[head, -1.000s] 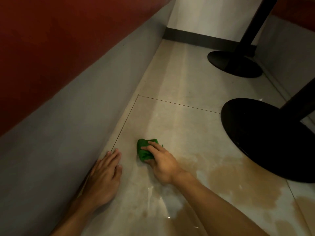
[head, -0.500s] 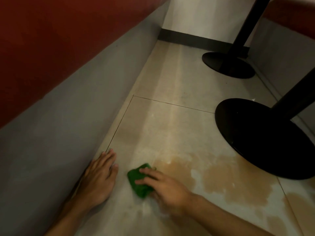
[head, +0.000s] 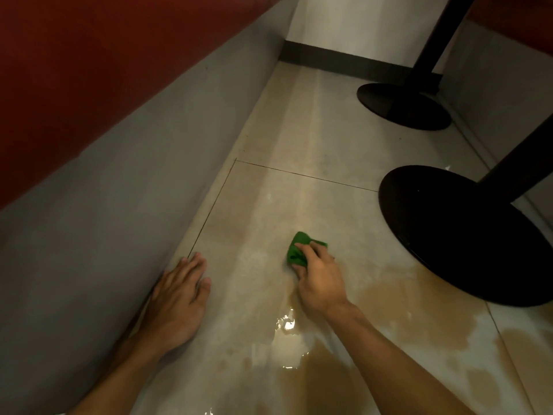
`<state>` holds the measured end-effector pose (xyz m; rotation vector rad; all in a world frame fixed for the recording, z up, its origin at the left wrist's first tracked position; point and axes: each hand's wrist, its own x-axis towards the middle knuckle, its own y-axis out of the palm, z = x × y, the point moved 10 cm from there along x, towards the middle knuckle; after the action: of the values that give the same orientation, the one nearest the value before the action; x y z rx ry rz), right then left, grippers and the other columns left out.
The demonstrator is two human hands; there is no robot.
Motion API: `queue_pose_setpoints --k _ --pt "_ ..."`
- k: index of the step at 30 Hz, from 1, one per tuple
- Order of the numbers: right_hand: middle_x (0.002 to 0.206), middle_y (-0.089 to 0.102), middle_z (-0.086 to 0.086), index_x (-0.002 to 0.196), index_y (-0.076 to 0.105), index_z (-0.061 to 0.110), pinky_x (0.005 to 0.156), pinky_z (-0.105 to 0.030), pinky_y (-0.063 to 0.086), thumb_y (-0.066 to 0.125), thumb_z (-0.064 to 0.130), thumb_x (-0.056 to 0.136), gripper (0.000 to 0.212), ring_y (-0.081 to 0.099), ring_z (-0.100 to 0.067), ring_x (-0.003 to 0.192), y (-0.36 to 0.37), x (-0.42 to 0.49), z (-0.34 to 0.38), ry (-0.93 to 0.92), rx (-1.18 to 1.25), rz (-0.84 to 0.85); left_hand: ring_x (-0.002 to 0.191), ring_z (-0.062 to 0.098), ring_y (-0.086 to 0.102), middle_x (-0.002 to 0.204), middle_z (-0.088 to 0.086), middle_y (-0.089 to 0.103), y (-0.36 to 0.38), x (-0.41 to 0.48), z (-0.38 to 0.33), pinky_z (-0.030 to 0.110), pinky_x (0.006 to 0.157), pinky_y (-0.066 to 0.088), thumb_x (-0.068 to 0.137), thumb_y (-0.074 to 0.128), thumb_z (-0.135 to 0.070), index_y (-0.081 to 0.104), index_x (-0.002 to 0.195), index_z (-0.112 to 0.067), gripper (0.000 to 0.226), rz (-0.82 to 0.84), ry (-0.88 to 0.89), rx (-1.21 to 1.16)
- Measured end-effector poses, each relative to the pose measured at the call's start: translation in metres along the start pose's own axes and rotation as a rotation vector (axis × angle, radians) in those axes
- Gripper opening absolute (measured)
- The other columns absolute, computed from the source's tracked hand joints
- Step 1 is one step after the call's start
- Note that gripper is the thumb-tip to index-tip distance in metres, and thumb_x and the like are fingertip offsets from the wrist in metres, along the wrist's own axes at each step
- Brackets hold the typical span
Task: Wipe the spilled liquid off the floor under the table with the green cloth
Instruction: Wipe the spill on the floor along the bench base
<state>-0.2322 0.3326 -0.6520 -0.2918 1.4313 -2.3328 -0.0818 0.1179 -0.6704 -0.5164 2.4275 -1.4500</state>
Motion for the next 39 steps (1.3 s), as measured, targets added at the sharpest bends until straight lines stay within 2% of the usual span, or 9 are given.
queue_pose_setpoints --k 7,11,17,21,27,30,33,37,39 --pt "0.158 0.019 0.000 0.142 0.041 0.030 0.115 -0.017 0.009 0.047 0.030 0.093 0.050 0.020 -0.019 0.145 0.037 -0.099 0.068 -0.439 0.051 0.315 0.145 0.004 0.003 0.158 -0.013 0.010 0.003 0.001 0.001 0.028 0.117 -0.001 0.097 0.014 -0.050 0.021 0.151 -0.026 0.059 0.032 0.001 0.018" --pt "0.157 0.024 0.001 0.139 0.044 0.031 0.116 -0.029 0.023 0.038 0.029 0.087 0.053 0.023 -0.018 0.145 0.045 -0.129 0.071 -0.593 0.053 0.445 0.146 0.009 0.005 0.159 -0.009 0.011 0.004 0.003 -0.001 0.029 0.117 0.001 0.101 0.024 -0.041 0.022 0.151 -0.022 0.053 0.047 0.006 0.031" --pt "0.157 0.024 0.000 0.142 0.043 0.026 0.115 -0.016 0.011 0.052 0.014 0.092 0.052 0.022 -0.018 0.145 0.035 -0.079 0.056 -0.421 0.063 0.282 0.146 0.010 0.008 0.159 -0.008 0.014 0.002 0.002 -0.002 0.028 0.116 0.003 0.101 0.027 -0.039 0.025 0.150 -0.022 0.052 0.034 -0.012 0.048" --pt "0.158 0.019 -0.007 0.144 0.042 0.024 0.114 -0.018 0.005 0.052 0.020 0.097 0.048 0.016 -0.023 0.146 0.040 -0.086 0.068 -0.305 0.108 0.163 0.146 0.011 0.007 0.159 -0.008 0.012 0.006 0.002 0.000 0.030 0.118 0.002 0.101 0.026 -0.040 0.024 0.150 -0.022 0.053 0.057 -0.003 0.071" --pt "0.155 0.028 -0.009 0.138 0.045 0.025 0.116 -0.045 0.026 0.052 0.018 0.091 0.048 0.026 -0.028 0.143 0.063 -0.173 0.083 -0.682 0.113 0.358 0.146 0.010 0.004 0.160 -0.008 0.009 0.008 0.002 0.001 0.031 0.119 0.002 0.101 0.025 -0.040 0.020 0.151 -0.022 0.053 0.079 0.005 0.086" --pt "0.158 0.023 -0.003 0.139 0.044 0.029 0.119 -0.040 0.016 0.038 0.026 0.101 0.039 0.020 -0.023 0.145 0.050 -0.195 0.066 -0.801 0.040 0.451 0.146 0.010 0.003 0.160 -0.008 0.008 0.008 0.002 0.001 0.032 0.119 0.002 0.101 0.023 -0.041 0.019 0.152 -0.022 0.054 0.082 0.010 0.087" --pt "0.157 0.026 -0.004 0.140 0.046 0.025 0.118 -0.032 0.020 0.036 0.019 0.102 0.040 0.024 -0.020 0.144 0.039 -0.193 0.056 -0.947 -0.054 0.496 0.146 0.010 0.002 0.160 -0.009 0.007 0.009 0.001 0.000 0.033 0.119 0.001 0.101 0.022 -0.042 0.017 0.152 -0.023 0.054 0.093 0.007 0.084" --pt "0.154 0.032 -0.008 0.139 0.048 0.022 0.109 -0.041 0.039 0.034 0.020 0.098 0.044 0.033 -0.026 0.140 0.038 -0.153 0.051 -0.842 -0.049 0.457 0.146 0.011 0.005 0.160 -0.007 0.010 0.008 0.003 0.000 0.034 0.119 0.003 0.101 0.026 -0.041 0.021 0.151 -0.021 0.054 0.073 -0.001 0.087" --pt "0.156 0.029 -0.005 0.140 0.045 0.024 0.110 -0.042 0.038 0.036 0.025 0.095 0.045 0.030 -0.024 0.142 0.035 -0.132 0.050 -0.720 -0.014 0.398 0.146 0.011 0.005 0.160 -0.007 0.011 0.007 0.003 0.000 0.033 0.119 0.003 0.101 0.027 -0.040 0.022 0.151 -0.021 0.054 0.067 -0.005 0.078"
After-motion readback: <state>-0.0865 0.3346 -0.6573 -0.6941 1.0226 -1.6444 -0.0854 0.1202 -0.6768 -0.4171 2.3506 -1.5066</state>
